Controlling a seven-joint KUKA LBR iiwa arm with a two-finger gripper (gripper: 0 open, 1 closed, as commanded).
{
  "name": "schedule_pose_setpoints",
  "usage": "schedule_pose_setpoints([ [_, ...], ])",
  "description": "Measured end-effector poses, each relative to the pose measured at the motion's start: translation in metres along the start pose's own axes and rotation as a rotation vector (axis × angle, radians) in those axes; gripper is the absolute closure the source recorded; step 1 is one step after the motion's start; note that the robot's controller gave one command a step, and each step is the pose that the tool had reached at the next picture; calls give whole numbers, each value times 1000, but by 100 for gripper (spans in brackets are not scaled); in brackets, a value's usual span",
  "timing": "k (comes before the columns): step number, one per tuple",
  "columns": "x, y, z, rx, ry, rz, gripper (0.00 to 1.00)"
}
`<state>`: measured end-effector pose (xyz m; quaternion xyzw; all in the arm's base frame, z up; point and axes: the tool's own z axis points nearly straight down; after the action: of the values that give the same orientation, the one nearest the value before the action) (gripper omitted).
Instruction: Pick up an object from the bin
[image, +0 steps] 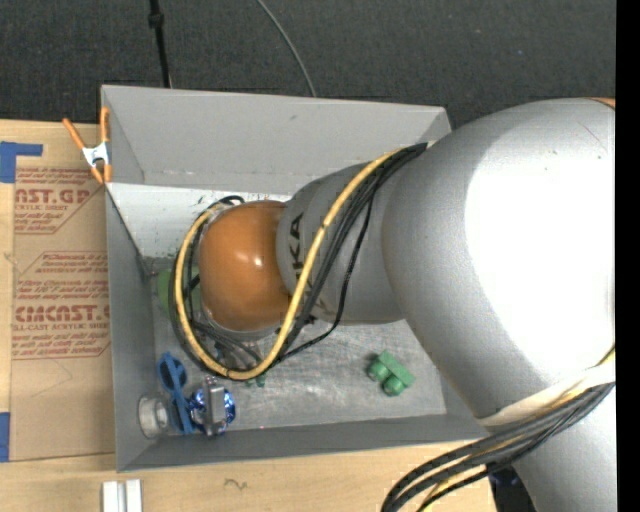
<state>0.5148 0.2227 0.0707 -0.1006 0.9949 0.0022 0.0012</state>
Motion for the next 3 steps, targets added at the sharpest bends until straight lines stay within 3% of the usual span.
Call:
schedule_pose_setpoints([
  [1,-1,2,-5,-2,4,-2,100],
  [2,-21,-1,-122,3,-6,-267,100],
  [3,-20,-1,-119,2,1,-266,0],
])
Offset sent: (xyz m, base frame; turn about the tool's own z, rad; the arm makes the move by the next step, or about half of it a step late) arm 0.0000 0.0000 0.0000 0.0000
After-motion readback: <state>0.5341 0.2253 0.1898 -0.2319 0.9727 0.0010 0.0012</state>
